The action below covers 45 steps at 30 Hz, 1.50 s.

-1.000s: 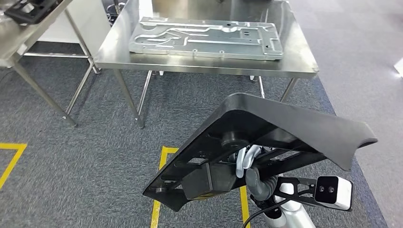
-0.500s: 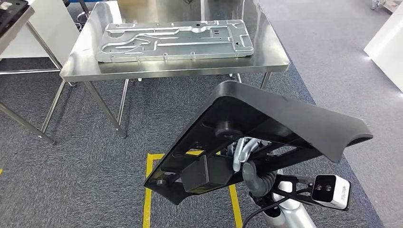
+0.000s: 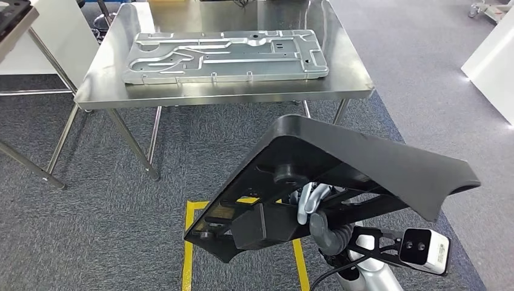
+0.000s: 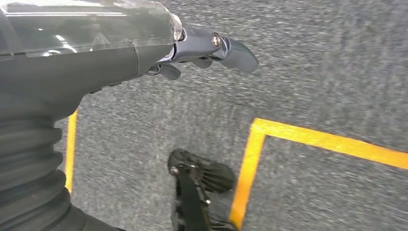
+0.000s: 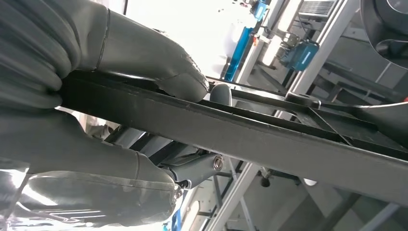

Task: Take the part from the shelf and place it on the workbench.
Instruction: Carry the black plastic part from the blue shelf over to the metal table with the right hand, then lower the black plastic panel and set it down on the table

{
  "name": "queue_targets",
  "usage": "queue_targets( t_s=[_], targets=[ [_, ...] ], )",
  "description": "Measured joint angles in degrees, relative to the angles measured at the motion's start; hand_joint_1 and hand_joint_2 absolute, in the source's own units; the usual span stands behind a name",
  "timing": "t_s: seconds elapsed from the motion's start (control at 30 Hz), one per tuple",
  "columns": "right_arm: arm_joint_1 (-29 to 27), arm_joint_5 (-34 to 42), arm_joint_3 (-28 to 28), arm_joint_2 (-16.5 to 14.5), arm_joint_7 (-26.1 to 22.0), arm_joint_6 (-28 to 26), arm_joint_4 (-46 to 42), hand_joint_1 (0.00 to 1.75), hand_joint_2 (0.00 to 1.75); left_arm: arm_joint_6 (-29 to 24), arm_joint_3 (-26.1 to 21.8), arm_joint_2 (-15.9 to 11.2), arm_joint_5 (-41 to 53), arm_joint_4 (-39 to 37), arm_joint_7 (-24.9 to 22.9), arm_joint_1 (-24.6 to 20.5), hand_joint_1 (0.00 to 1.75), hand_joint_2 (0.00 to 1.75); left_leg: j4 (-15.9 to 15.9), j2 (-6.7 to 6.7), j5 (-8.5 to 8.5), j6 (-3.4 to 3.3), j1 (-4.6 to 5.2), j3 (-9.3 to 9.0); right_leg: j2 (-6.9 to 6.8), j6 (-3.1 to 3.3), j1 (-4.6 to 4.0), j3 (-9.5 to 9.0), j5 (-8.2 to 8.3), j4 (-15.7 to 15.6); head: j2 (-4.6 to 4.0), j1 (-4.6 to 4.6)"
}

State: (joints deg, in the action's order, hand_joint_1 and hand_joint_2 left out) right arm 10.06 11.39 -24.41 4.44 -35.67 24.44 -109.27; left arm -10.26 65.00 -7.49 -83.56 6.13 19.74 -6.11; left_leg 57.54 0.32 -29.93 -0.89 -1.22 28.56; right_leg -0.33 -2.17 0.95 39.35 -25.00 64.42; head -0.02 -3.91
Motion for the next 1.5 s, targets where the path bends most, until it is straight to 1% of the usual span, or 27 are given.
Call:
queue_targets(
  t_s=[0.07, 0.13, 0.2, 0.27, 0.33, 0.4, 0.47, 0.5, 0.57, 0.6, 0.63, 0.7, 0.77, 0.8, 0.87, 0.93, 0.97, 1.0, 1.07, 1.1, 1.13, 1.2, 1.27, 1.3, 1.37, 1.43, 1.5],
  targets=[
    [-0.1, 0.0, 0.0, 0.0, 0.0, -0.1, 0.0, 1.75, 1.75, 0.2, 0.0, 0.0, 0.0, 0.0, 0.0, 0.0, 0.00, 1.75, -0.3, 0.22, -0.91, 0.71, 0.03, -0.95, -0.68, 0.59, -0.37, -1.84, 1.33, -5.0, 0.00, 0.02],
    [-0.2, -0.1, 0.0, 0.0, 0.0, -0.1, -0.2, 1.75, 1.75, 0.3, 0.0, -0.1, 0.0, 0.0, 0.1, -0.1, 0.00, 1.75, -0.2, 0.46, -1.07, 1.67, 0.11, -1.88, -0.62, 1.58, -0.73, -2.44, 0.43, -5.7, 0.00, 0.04],
    [-0.2, -0.1, 0.0, 0.0, 0.0, 0.0, -0.7, 1.75, 1.75, 0.4, 0.1, -0.1, 0.0, 0.0, 0.2, -0.3, 0.00, 1.75, 3.4, 0.47, 0.39, 2.37, 0.00, -0.73, -0.20, 2.61, -0.59, -3.97, -0.18, -6.0, 0.00, 0.03],
    [-0.1, -0.1, 0.0, -0.1, 0.0, 0.2, -1.0, 1.75, 1.75, 0.4, 0.2, -0.1, 0.0, 0.0, 0.2, -0.6, 0.00, 1.75, 10.9, 0.29, 1.88, 2.70, -0.13, 4.05, 0.01, 3.47, -0.56, -5.85, -1.41, -6.3, 0.00, 0.02],
    [-0.2, -0.1, 0.0, -0.1, 0.0, 0.4, -1.0, 1.75, 1.75, 0.4, 0.3, -0.1, 0.0, 0.0, 0.2, -0.5, 0.00, 1.75, 17.0, 0.21, -0.58, 2.91, -0.07, 9.45, 0.34, 3.96, -0.76, -7.69, -3.01, -6.3, 0.00, 0.02],
    [-0.3, -0.1, 0.0, -0.1, 0.0, 0.6, -1.0, 1.75, 1.75, 0.4, 0.4, -0.1, 0.0, 0.0, 0.2, -0.1, 0.00, 1.75, 18.1, 0.19, -5.51, 2.67, 0.06, 13.05, 0.94, 4.11, -0.92, -10.01, -4.87, -6.3, 0.00, 0.02],
    [-0.3, -0.1, 0.0, -0.1, 0.0, 0.7, -1.0, 1.75, 1.75, 0.4, 0.4, -0.1, 0.0, 0.0, 0.2, 0.1, 0.00, 1.75, 14.0, 0.16, -6.49, 1.97, 0.27, 14.31, 1.38, 4.06, -1.09, -12.76, -6.99, -6.3, 0.00, 0.02],
    [-0.4, -0.2, 0.0, -0.1, 0.0, 0.8, -1.0, 1.75, 1.75, 0.4, 0.4, -0.1, 0.0, 0.0, 0.2, 0.1, 0.00, 1.75, 10.6, 0.14, -3.25, 1.47, 0.46, 14.42, 1.49, 4.02, -1.13, -14.00, -8.09, -6.4, 0.00, 0.03],
    [-0.7, -0.4, 0.0, -0.1, 0.0, 1.0, -0.9, 1.75, 1.75, 0.4, 0.5, -0.3, 0.0, -0.1, 0.3, 0.5, 0.00, 1.75, 5.3, -0.18, 6.11, 0.86, 0.95, 14.15, 1.89, 3.57, -1.34, -16.13, -10.19, -6.6, 0.00, 0.03],
    [-0.8, -0.6, 0.0, 0.0, 0.0, 1.1, -0.9, 1.75, 1.75, 0.4, 0.5, -0.4, 0.0, -0.1, 0.3, 0.6, 0.00, 1.75, 4.1, -0.34, 9.38, 0.67, 1.12, 13.82, 2.08, 3.25, -1.40, -17.09, -10.91, -6.8, 0.00, 0.02],
    [-0.9, -0.8, 0.0, -0.1, 0.0, 1.3, -1.0, 1.75, 1.75, 0.4, 0.5, -0.5, 0.0, -0.1, 0.4, 0.6, 0.00, 1.75, 3.8, -0.49, 10.24, 0.63, 1.20, 13.30, 2.24, 2.84, -1.49, -17.70, -10.96, -6.6, 0.00, 0.02],
    [-0.7, -0.9, 0.1, -0.1, 0.0, 1.7, -1.1, 1.75, 1.75, 0.4, 0.5, -0.5, 0.0, -0.1, 0.6, 0.2, 0.00, 1.75, 3.0, -0.58, 8.98, 0.22, 1.01, 11.53, 2.06, 2.19, -1.46, -16.11, -8.34, -2.7, 0.00, 0.01],
    [-0.5, -1.0, 0.2, -0.1, 0.0, 1.8, -1.2, 1.75, 1.75, 0.4, 0.5, -0.5, 0.0, -0.1, 0.7, -0.1, 0.00, 1.75, 1.4, -0.67, 7.80, -0.21, 0.74, 9.03, 1.49, 1.50, -1.29, -10.65, -5.36, 5.3, 0.00, 0.03],
    [-0.5, -1.0, 0.2, -0.1, 0.0, 1.8, -1.2, 1.75, 1.75, 0.4, 0.6, -0.5, 0.0, -0.1, 0.8, -0.1, 0.00, 1.75, 0.7, -0.68, 7.04, -0.33, 0.68, 7.66, 1.20, 1.17, -1.08, -7.70, -5.81, 8.5, 0.00, 0.04],
    [-0.6, -1.0, 0.3, 0.0, 0.0, 1.8, -1.2, 1.75, 1.75, 0.4, 0.6, -0.5, 0.0, -0.1, 0.8, 0.1, 0.00, 1.75, -0.1, -0.75, 5.30, -0.36, 0.53, 4.85, 0.97, 0.49, -0.63, -3.06, -10.81, 10.8, 0.00, 0.04],
    [-0.6, -1.0, 0.3, 0.0, 0.0, 1.8, -1.2, 1.75, 1.75, 0.4, 0.7, -0.4, 0.0, -0.1, 0.8, 0.2, 0.00, 1.75, -0.3, -0.89, 3.20, -0.11, 0.28, 1.93, 0.80, -0.01, -0.16, -0.58, -15.67, 8.6, 0.00, 0.04],
    [-0.6, -1.0, 0.3, 0.0, 0.0, 1.8, -1.1, 1.75, 1.75, 0.4, 0.7, -0.4, 0.0, -0.1, 0.8, 0.2, 0.00, 1.75, -0.3, -0.95, 2.06, 0.10, 0.14, 0.43, 0.65, -0.23, 0.08, 0.07, -15.73, 6.3, 0.00, 0.04],
    [-0.7, -1.0, 0.4, 0.0, 0.0, 1.8, -1.1, 1.75, 1.75, 0.4, 0.7, -0.4, 0.0, -0.1, 0.8, 0.2, 0.00, 1.75, -0.3, -0.96, 0.89, 0.36, 0.04, -0.86, 0.41, -0.46, 0.33, 0.44, -13.17, 3.3, 0.00, 0.05],
    [-1.0, -1.0, 0.5, 0.0, 0.0, 1.8, -0.9, 1.75, 1.75, 0.4, 0.8, -0.4, 0.0, -0.2, 0.9, 0.3, 0.00, 1.75, -0.2, -0.93, -1.36, 1.05, 0.03, -3.21, -0.31, -0.26, 0.40, 0.54, -2.78, -2.1, 0.00, 0.04],
    [-1.1, -1.1, 0.5, 0.0, 0.0, 1.8, -0.8, 1.75, 1.75, 0.4, 0.8, -0.4, 0.0, -0.2, 0.9, 0.2, 0.00, 1.75, -0.4, -0.85, -2.31, 1.50, 0.06, -4.22, -0.50, 0.22, 0.23, 0.29, 1.18, -3.6, 0.00, 0.03],
    [-1.1, -1.1, 0.6, 0.0, 0.0, 1.8, -0.9, 1.75, 1.75, 0.4, 0.8, -0.4, 0.0, -0.2, 0.9, 0.1, 0.00, 1.75, -0.4, -0.79, -2.81, 2.00, 0.02, -5.22, -0.55, 0.93, 0.01, -0.15, 3.09, -4.3, 0.00, 0.03],
    [-0.7, -1.1, 0.6, 0.0, 0.0, 1.8, -1.1, 1.75, 1.75, 0.4, 0.8, -0.4, 0.0, -0.2, 1.0, -0.4, 0.00, 1.75, 1.8, -0.67, -1.85, 2.89, -0.20, -5.25, -0.15, 2.27, -0.17, -1.65, 1.96, -4.5, 0.00, 0.02],
    [-0.5, -1.2, 0.6, -0.1, 0.0, 1.8, -1.3, 1.75, 1.75, 0.5, 0.8, -0.3, 0.0, -0.1, 1.1, -0.8, 0.00, 1.75, 8.4, -0.66, 0.14, 3.31, -0.41, -1.75, 0.02, 3.25, -0.16, -3.57, 0.86, -5.1, 0.00, 0.02],
    [-0.5, -1.4, 0.6, -0.1, 0.0, 1.7, -1.4, 1.75, 1.75, 0.5, 0.8, -0.3, 0.0, -0.1, 1.2, -0.9, 0.00, 1.75, 12.1, -0.65, -0.22, 3.36, -0.43, 0.85, 0.07, 3.57, -0.18, -4.55, 0.34, -5.5, 0.00, 0.02],
    [-0.9, -2.0, 0.6, -0.1, 0.0, 1.6, -1.4, 1.75, 1.75, 0.5, 0.8, -0.3, 0.0, -0.1, 1.3, -0.7, 0.00, 1.75, 16.6, -0.65, -4.28, 3.26, -0.27, 5.62, 0.32, 3.92, -0.33, -6.21, -0.73, -5.8, 0.00, 0.02],
    [-1.5, -3.0, 0.7, -0.1, 0.0, 1.2, -1.3, 1.75, 1.75, 0.4, 0.8, -0.3, 0.0, -0.1, 1.6, -0.4, 0.00, 1.75, 16.3, -0.65, -7.63, 2.88, -0.09, 8.34, 0.66, 4.03, -0.56, -7.68, -1.85, -5.9, 0.00, 0.02],
    [-1.9, -4.6, 1.2, -0.1, 0.0, 0.2, -1.4, 1.75, 1.75, 0.2, 0.8, -0.2, 0.0, -0.1, 1.7, -0.2, 0.00, 1.75, 10.8, -0.62, -3.91, 2.08, 0.20, 8.42, 0.79, 4.02, -0.81, -9.00, -2.91, -5.9, 0.00, 0.02]
  ],
)
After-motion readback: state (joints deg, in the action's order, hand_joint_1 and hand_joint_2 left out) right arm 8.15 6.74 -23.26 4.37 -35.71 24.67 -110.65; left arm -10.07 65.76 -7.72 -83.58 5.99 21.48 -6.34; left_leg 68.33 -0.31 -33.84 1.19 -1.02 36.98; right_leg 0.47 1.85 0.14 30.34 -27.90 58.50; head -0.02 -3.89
